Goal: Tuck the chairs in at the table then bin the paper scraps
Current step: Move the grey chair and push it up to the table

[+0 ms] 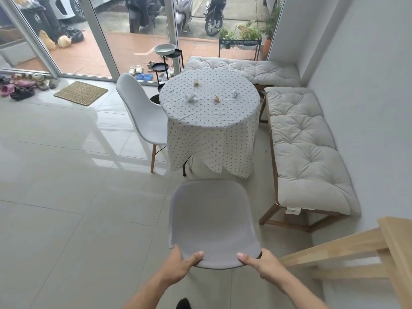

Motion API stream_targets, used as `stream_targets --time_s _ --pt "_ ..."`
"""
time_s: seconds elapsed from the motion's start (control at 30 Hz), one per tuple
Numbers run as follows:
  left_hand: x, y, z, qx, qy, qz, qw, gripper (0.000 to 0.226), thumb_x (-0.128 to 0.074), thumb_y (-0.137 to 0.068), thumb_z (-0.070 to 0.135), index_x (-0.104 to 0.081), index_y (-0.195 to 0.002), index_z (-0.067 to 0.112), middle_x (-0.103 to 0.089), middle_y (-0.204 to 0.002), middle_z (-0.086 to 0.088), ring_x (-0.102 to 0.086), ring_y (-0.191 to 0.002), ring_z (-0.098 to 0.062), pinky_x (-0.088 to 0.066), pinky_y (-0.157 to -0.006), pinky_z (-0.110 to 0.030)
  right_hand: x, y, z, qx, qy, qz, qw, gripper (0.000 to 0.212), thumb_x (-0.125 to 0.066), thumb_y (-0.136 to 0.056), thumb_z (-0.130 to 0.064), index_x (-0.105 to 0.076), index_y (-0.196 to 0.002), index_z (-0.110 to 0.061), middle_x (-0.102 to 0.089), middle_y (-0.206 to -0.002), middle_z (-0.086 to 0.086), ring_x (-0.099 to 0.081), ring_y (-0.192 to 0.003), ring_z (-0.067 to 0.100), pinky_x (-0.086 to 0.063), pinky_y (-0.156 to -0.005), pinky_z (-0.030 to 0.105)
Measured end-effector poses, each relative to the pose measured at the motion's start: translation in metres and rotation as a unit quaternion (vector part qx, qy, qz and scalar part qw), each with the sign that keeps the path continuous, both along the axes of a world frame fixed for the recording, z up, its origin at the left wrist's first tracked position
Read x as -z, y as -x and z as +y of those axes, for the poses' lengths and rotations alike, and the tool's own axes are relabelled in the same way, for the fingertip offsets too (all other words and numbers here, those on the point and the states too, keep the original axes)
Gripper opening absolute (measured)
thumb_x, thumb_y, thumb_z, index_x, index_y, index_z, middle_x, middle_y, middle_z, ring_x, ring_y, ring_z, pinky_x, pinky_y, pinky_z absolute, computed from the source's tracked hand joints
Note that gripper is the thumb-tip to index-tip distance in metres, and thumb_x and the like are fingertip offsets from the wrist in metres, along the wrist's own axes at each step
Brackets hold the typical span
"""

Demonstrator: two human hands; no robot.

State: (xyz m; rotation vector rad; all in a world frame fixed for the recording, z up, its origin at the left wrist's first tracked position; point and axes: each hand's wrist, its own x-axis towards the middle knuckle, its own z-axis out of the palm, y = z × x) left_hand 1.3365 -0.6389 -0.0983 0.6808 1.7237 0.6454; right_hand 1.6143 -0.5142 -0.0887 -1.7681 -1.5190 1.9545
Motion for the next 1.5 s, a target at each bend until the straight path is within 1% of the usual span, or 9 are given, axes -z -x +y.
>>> stream_targets --time_s 0.2,0.33,0.5,0.67,0.83,1.0,1.2,1.37,1.5 --pt "0.003 0.009 0.021 0.038 0.005 0.097 0.995 0.094 -0.062 -0.073 0.086 -0.051 -0.136 0.016 -0.046 -0.158 -0.009 -0.016 -0.160 -0.025 -0.023 -0.127 -0.054 0.000 0.008 0.016 0.006 -0.019 -0.001 1.000 0.027 -0.085 -0.088 -0.028 -0.075 -0.112 -0.018 -0.077 -0.076 -0.033 -0.069 -0.067 -0.018 -0.045 -0.057 0.000" --pt "0.008 0.023 0.050 0.058 0.003 0.114 0.992 0.114 -0.056 -0.067 0.093 -0.045 -0.148 0.013 -0.037 -0.167 -0.008 -0.007 -0.163 -0.025 -0.013 -0.130 -0.054 0.001 0.019 0.037 0.014 -0.030 -0.005 0.999 0.029 -0.086 -0.087 -0.029 -0.076 -0.112 -0.017 -0.078 -0.076 -0.030 -0.069 -0.065 -0.015 -0.045 -0.056 0.001" --pt "0.018 0.044 0.094 0.073 -0.014 0.120 0.990 0.105 -0.053 -0.062 0.097 -0.058 -0.133 0.020 -0.054 -0.154 -0.001 -0.023 -0.158 -0.024 -0.020 -0.127 -0.051 0.000 0.034 0.074 0.016 -0.034 -0.012 0.999 0.029 -0.085 -0.087 -0.038 -0.078 -0.110 -0.021 -0.078 -0.084 -0.031 -0.070 -0.072 -0.018 -0.045 -0.060 -0.001" --pt "0.023 0.066 0.145 0.078 -0.013 0.128 0.989 0.099 -0.054 -0.065 0.095 -0.059 -0.125 0.016 -0.051 -0.157 -0.008 -0.022 -0.159 -0.026 -0.020 -0.127 -0.051 -0.004 0.054 0.119 0.005 -0.033 -0.034 0.999 0.037 -0.083 -0.082 -0.055 -0.082 -0.106 -0.026 -0.081 -0.097 -0.026 -0.071 -0.084 -0.016 -0.047 -0.070 0.007" --pt "0.025 0.087 0.196 0.070 -0.004 0.139 0.988 0.091 -0.057 -0.071 0.091 -0.055 -0.122 0.015 -0.045 -0.159 -0.014 -0.015 -0.161 -0.027 -0.024 -0.125 -0.053 -0.001 0.076 0.169 0.010 -0.062 -0.059 0.996 0.042 -0.085 -0.079 -0.057 -0.074 -0.073 -0.016 -0.064 -0.059 -0.018 -0.058 -0.050 -0.002 -0.038 -0.048 0.007" --pt "0.022 0.109 0.241 0.078 0.001 0.143 0.987 0.086 -0.060 -0.078 0.087 -0.055 -0.119 0.012 -0.042 -0.159 -0.018 -0.013 -0.161 -0.027 -0.026 -0.125 -0.055 0.002 0.097 0.211 -0.001 -0.096 -0.080 0.992 0.047 -0.083 -0.078 -0.062 -0.057 -0.070 -0.023 -0.041 -0.051 -0.015 -0.037 -0.043 0.005 -0.026 -0.040 0.017" --pt "0.022 0.129 0.285 0.098 0.015 0.144 0.985 0.092 -0.053 -0.074 0.094 -0.051 -0.117 0.012 -0.024 -0.170 -0.021 0.000 -0.164 -0.025 -0.022 -0.126 -0.055 0.006 0.116 0.256 0.000 -0.098 -0.124 0.987 0.054 -0.083 -0.073 -0.069 -0.056 -0.074 -0.021 -0.042 -0.042 -0.015 -0.039 -0.035 0.004 -0.029 -0.037 0.016" --pt "0.016 0.145 0.318 0.120 0.031 0.166 0.978 0.100 -0.049 -0.067 0.100 -0.053 -0.118 0.014 -0.038 -0.160 -0.013 -0.030 -0.156 -0.031 -0.033 -0.120 -0.053 0.007 0.132 0.284 0.014 -0.088 -0.139 0.986 0.063 -0.082 -0.064 -0.076 -0.049 -0.074 -0.024 -0.036 -0.047 -0.014 -0.032 -0.037 0.008 -0.026 -0.052 0.029" --pt "0.016 0.157 0.340 0.123 0.029 0.173 0.977 0.103 -0.048 -0.064 0.101 -0.055 -0.119 0.013 -0.041 -0.157 -0.011 -0.027 -0.157 -0.028 -0.033 -0.120 -0.053 0.003 0.143 0.302 0.014 -0.092 -0.150 0.984 0.065 -0.079 -0.061 -0.082 -0.049 -0.070 -0.024 -0.037 -0.046 -0.014 -0.034 -0.037 0.008 -0.029 -0.056 0.032"
